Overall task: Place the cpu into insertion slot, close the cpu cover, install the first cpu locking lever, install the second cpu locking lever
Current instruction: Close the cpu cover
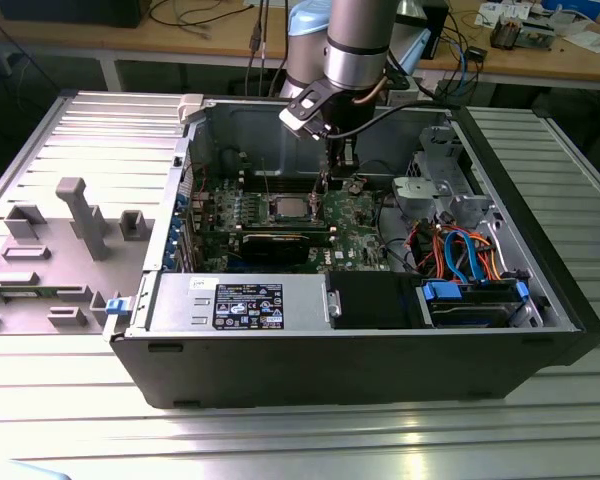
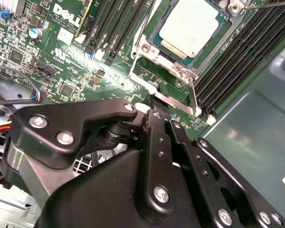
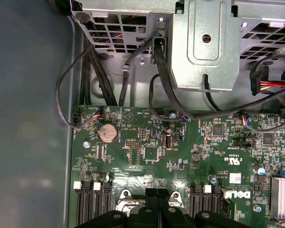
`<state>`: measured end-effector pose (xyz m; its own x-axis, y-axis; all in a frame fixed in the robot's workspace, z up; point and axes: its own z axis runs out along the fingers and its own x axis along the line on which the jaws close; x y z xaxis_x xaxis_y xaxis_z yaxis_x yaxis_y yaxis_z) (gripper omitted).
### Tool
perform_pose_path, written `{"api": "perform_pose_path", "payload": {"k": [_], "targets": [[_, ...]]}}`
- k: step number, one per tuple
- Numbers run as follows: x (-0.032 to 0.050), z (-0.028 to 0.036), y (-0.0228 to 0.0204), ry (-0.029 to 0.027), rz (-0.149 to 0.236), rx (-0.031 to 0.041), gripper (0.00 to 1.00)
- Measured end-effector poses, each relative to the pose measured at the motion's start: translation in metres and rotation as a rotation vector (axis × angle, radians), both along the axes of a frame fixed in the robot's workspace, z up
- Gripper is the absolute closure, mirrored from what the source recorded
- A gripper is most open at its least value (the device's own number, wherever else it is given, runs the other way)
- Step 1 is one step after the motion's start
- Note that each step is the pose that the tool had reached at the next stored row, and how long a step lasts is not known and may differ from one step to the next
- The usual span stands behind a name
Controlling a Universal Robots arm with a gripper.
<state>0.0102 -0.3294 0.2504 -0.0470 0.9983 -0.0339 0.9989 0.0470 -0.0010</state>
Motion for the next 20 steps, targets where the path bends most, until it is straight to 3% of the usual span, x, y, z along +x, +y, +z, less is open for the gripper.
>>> {"api": "perform_pose_path", "payload": {"k": [20], "targets": [[-0.0104,0.0,0.0,0.0,0.0,0.0,0.89]]}}
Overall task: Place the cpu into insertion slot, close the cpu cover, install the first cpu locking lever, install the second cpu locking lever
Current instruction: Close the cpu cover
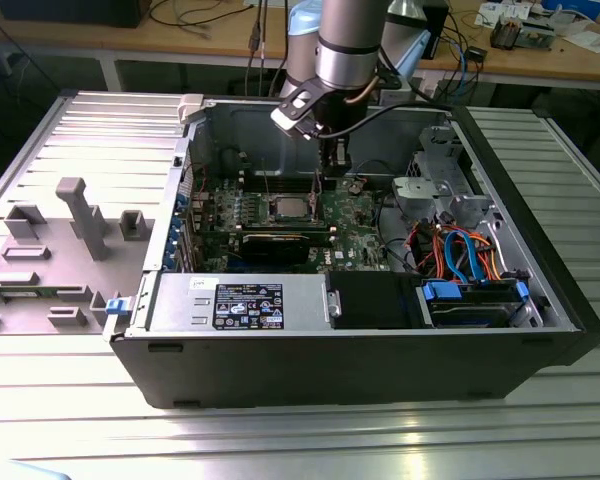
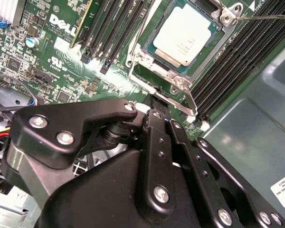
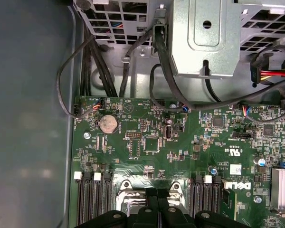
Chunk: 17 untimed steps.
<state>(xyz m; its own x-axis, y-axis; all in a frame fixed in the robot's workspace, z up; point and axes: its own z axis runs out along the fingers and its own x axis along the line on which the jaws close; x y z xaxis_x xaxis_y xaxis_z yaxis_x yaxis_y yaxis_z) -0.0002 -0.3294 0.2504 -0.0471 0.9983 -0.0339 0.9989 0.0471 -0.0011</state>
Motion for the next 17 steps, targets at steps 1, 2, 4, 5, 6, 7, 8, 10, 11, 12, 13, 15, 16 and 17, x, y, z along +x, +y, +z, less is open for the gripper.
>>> {"api": "perform_pose_path", "payload": {"k": [1,2,4,5,6,7,8,10,11,12,13,15,16,17], "targets": [[-0.0003,0.0,0.0,0.0,0.0,0.0,0.89],[-0.0006,0.0,0.0,0.0,0.0,0.0,0.89],[-0.0015,0.0,0.0,0.0,0.0,0.0,0.89],[-0.0019,0.0,0.0,-0.0001,0.0,0.0001,0.89],[-0.0023,0.0,0.0,-0.0001,0.0,0.0,0.89],[-0.0026,0.0,0.0,0.0,0.0,0.0,0.89],[-0.0029,0.0,0.0,0.0,0.0,0.0001,0.89],[-0.0039,0.0,0.0,0.0,0.0,0.0,0.89],[-0.0042,0.0,0.0,0.0,0.0,0.0,0.89],[-0.0045,0.0,0.0,0.0,0.0,0.0,0.89],[-0.0048,0.0,0.0,0.0,0.0,0.0,0.89],[-0.0057,0.0,0.0,-0.0001,0.0,0.0001,0.89],[-0.0062,0.0,0.0,0.0,0.0,0.0,0.89],[-0.0065,0.0,0.0,0.0,0.0,0.0,0.89]]}}
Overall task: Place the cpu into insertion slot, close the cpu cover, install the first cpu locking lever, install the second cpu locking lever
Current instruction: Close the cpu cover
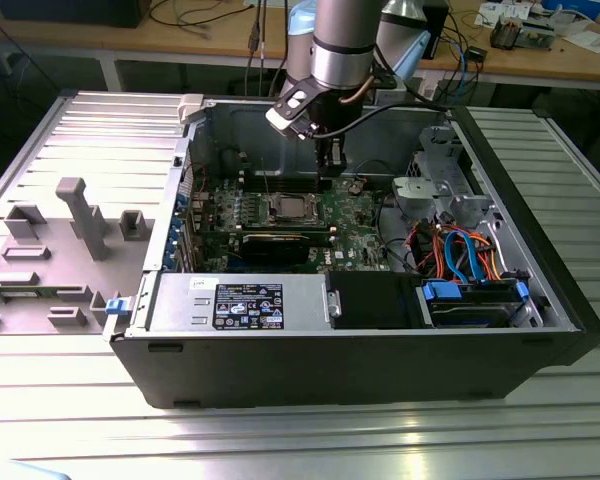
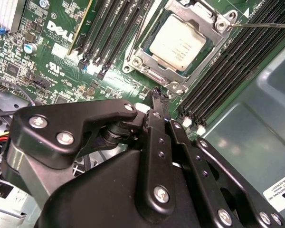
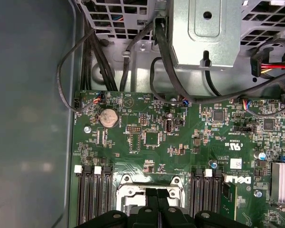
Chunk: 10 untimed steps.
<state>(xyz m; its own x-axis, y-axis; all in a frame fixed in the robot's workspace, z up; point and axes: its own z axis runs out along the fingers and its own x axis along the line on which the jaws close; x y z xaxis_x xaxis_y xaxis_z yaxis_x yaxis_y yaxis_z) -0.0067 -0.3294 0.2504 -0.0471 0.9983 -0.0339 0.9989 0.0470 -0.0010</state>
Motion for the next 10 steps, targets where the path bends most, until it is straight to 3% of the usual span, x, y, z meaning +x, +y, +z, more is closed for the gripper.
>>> {"api": "perform_pose_path", "payload": {"k": [10], "targets": [[-0.0024,0.0,0.0,0.0,0.0,0.0,0.89]]}}
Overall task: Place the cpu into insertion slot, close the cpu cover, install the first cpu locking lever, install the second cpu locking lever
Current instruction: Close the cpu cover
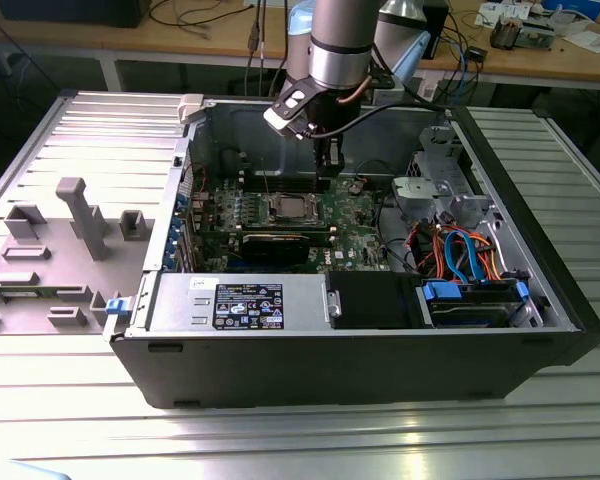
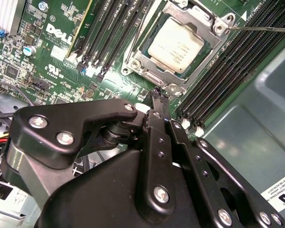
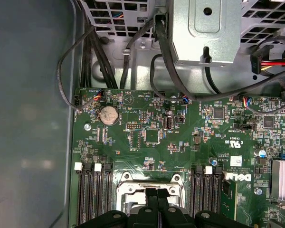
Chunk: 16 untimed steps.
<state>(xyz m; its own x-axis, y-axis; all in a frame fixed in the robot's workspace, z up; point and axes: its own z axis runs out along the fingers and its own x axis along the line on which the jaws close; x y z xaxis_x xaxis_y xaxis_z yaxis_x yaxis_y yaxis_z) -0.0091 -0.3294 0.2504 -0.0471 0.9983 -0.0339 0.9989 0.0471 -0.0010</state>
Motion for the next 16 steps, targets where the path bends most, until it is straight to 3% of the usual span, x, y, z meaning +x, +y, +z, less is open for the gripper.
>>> {"api": "perform_pose_path", "payload": {"k": [11,16], "targets": [[-0.001,0.0,0.0,-0.0002,0.0,0.0,0.89],[-0.0169,0.0,0.0,0.0,0.0,0.0001,0.89]]}}
